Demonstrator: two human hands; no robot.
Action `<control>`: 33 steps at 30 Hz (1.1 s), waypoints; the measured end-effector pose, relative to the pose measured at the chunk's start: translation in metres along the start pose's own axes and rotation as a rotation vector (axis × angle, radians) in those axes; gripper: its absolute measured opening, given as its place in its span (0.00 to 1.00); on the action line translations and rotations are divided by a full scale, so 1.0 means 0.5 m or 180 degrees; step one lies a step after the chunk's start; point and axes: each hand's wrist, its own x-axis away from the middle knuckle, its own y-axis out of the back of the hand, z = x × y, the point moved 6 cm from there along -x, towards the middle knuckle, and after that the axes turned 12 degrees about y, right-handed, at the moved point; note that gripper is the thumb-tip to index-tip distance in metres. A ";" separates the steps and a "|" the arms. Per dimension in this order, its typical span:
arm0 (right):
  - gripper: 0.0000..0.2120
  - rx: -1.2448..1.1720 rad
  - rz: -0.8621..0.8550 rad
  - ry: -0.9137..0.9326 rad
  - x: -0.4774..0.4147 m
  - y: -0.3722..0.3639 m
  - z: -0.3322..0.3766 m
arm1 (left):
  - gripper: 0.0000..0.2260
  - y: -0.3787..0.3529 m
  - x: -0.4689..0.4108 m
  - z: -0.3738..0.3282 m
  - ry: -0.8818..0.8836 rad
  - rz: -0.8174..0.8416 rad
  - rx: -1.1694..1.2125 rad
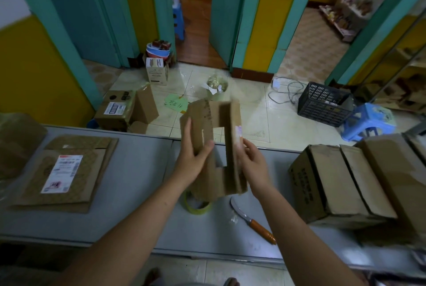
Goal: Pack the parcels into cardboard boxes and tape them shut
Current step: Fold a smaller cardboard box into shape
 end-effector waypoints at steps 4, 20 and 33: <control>0.30 0.0443 0.0108 0.0135 0.007 -0.035 -0.022 | 0.43 0.006 -0.013 0.007 0.0102 -0.0441 -0.0010; 0.18 -0.0101 -0.1143 0.0502 -0.024 0.019 0.001 | 0.34 0.035 -0.061 0.009 -0.0412 -0.0555 0.0365; 0.07 -0.0052 -0.0264 -0.0729 0.026 0.103 -0.188 | 0.09 -0.076 -0.061 0.238 0.1371 0.0561 0.0082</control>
